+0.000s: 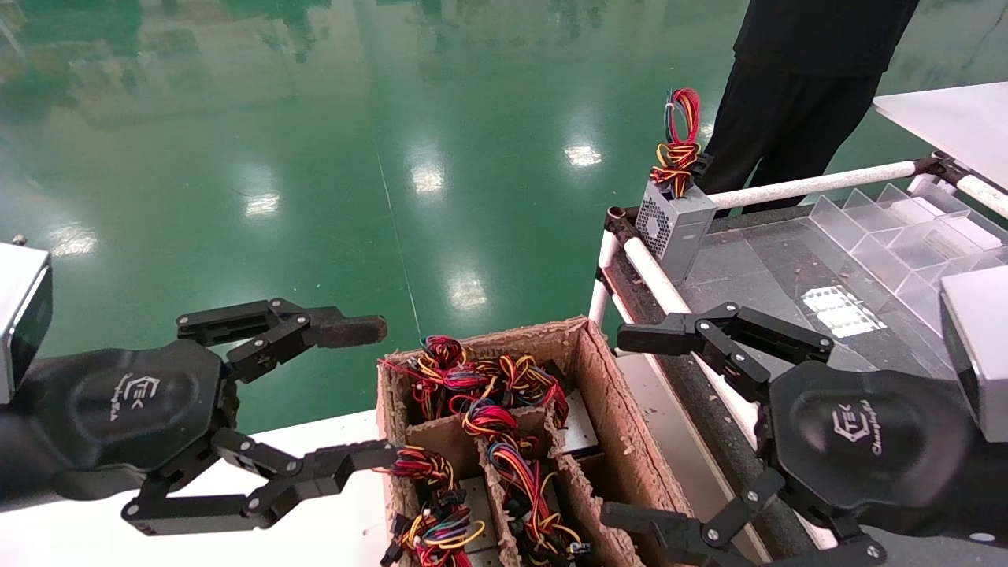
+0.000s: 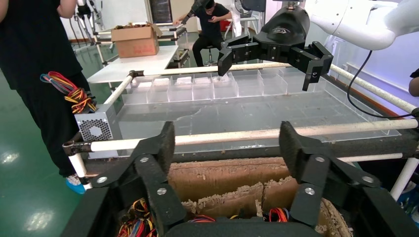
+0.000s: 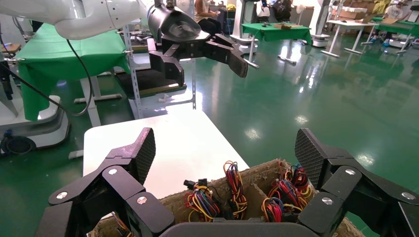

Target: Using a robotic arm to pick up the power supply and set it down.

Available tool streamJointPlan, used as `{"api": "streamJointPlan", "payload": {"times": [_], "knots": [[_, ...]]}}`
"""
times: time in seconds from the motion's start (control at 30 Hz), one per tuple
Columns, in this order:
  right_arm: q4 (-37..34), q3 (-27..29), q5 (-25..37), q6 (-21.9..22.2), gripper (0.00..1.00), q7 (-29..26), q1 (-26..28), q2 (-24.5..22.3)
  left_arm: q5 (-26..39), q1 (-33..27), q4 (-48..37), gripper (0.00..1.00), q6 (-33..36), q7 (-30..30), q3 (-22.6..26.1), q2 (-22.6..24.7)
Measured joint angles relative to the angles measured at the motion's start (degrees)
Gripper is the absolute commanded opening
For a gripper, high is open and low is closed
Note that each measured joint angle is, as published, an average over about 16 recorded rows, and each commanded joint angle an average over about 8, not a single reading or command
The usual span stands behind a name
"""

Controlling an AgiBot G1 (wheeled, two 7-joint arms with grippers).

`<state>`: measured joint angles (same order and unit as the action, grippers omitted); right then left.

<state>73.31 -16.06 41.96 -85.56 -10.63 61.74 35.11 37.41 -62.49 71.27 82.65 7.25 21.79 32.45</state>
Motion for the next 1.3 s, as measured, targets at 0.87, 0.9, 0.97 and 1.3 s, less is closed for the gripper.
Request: {"api": "streamJointPlan", "payload": {"times": [0.87, 0.9, 0.97, 1.3], "knots": [[0.0, 0.0, 0.0, 0.0, 1.00, 0.0, 0.0, 0.0, 0.0, 0.0, 0.0, 0.00, 0.0, 0.0, 0.0, 0.0], [0.0, 0.0, 0.0, 0.0, 1.00, 0.0, 0.0, 0.0, 0.0, 0.0, 0.0, 0.00, 0.0, 0.0, 0.0, 0.0], [0.0, 0.0, 0.0, 0.0, 1.00, 0.0, 0.0, 0.0, 0.0, 0.0, 0.0, 0.14, 0.0, 0.0, 0.0, 0.0], [0.0, 0.0, 0.0, 0.0, 1.00, 0.0, 0.0, 0.0, 0.0, 0.0, 0.0, 1.00, 0.0, 0.0, 0.0, 0.0]]}}
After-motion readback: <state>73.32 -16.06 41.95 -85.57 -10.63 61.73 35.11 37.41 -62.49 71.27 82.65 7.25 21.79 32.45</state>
